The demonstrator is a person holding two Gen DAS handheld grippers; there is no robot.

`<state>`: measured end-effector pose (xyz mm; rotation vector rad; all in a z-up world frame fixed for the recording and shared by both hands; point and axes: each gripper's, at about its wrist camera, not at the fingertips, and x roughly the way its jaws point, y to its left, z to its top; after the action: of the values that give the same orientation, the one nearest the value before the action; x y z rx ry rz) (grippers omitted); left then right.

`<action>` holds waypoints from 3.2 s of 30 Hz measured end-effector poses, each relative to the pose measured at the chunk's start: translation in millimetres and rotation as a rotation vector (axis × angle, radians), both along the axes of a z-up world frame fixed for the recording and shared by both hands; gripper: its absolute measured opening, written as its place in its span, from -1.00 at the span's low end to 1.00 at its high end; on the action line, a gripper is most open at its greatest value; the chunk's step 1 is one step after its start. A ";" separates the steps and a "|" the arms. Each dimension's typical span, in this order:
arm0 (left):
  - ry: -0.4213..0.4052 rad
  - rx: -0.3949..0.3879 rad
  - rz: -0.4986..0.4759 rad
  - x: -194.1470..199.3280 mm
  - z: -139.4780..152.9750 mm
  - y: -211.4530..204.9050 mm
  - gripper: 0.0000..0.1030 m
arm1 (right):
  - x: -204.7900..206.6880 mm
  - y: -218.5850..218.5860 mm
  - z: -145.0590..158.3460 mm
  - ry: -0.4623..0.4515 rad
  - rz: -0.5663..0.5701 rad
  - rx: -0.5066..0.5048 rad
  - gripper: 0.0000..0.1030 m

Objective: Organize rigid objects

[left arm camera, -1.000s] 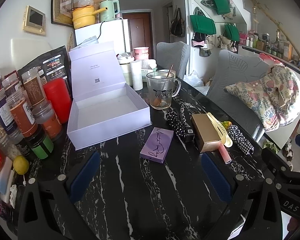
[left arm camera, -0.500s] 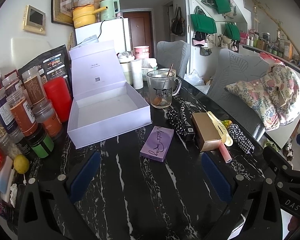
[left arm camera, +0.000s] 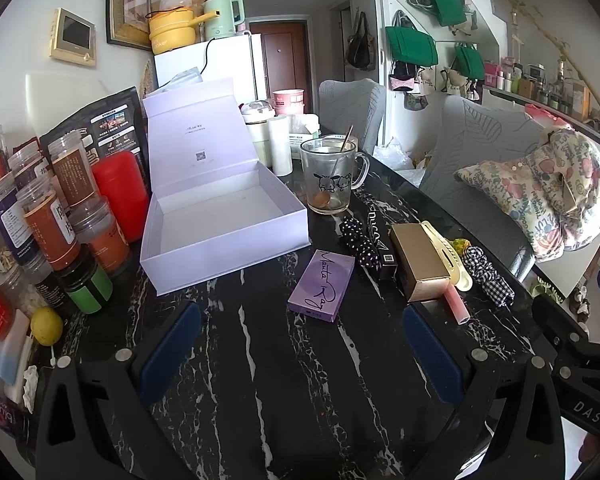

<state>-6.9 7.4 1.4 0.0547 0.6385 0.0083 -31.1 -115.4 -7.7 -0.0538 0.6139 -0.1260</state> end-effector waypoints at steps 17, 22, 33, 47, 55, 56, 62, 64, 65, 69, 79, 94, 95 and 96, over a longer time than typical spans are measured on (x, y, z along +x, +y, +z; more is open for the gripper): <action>0.010 0.008 0.005 0.2 -1.2 1.1 1.00 | 0.1 -0.4 -0.8 0.003 0.005 -0.007 1.00; 0.008 0.017 -0.004 7.1 3.4 -0.1 1.00 | 1.2 1.0 2.6 0.005 0.004 -0.033 1.00; 0.028 0.018 -0.054 24.8 1.5 -5.1 1.00 | 14.4 -5.3 2.3 0.020 -0.024 -0.025 1.00; 0.154 -0.015 -0.084 83.0 -40.1 -1.3 1.00 | 55.0 -20.7 -15.5 0.048 0.006 0.121 1.00; 0.214 -0.014 -0.104 110.6 -55.5 -4.2 1.00 | 71.2 -21.4 -23.4 0.083 0.019 0.075 1.00; 0.222 -0.013 -0.108 113.1 -56.6 -4.1 1.00 | 72.9 -21.8 -24.1 0.087 0.025 0.076 1.00; 0.271 0.016 -0.110 130.3 -70.4 -3.0 1.00 | 83.7 -29.4 -32.4 0.113 0.057 0.124 1.00; 0.281 -0.007 -0.118 134.7 -72.9 -0.3 0.98 | 86.9 -32.0 -36.7 0.127 0.061 0.131 1.00; 0.287 -0.017 -0.122 136.3 -74.2 0.9 0.94 | 88.4 -32.9 -38.9 0.134 0.063 0.133 1.00; 0.315 -0.028 -0.136 142.1 -83.3 3.3 0.93 | 95.0 -35.6 -46.2 0.154 0.072 0.148 1.00; 0.294 -0.045 -0.194 142.2 -94.0 5.2 -0.02 | 105.8 -39.3 -54.1 0.171 0.060 0.132 0.98; 0.292 -0.074 -0.231 135.0 -86.3 13.9 -0.02 | 111.0 -57.2 -83.9 0.279 0.041 0.138 -0.25; 0.294 -0.075 -0.232 134.8 -86.5 14.4 -0.02 | 111.6 -55.8 -87.0 0.285 0.045 0.135 -0.39; 0.298 -0.075 -0.232 135.5 -86.8 13.9 -0.02 | 111.4 -54.6 -88.2 0.280 0.046 0.127 -0.45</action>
<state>128.6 21.2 -85.5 0.0574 0.9263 -0.2519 80.3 -169.9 -95.9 0.0381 0.8980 -0.0345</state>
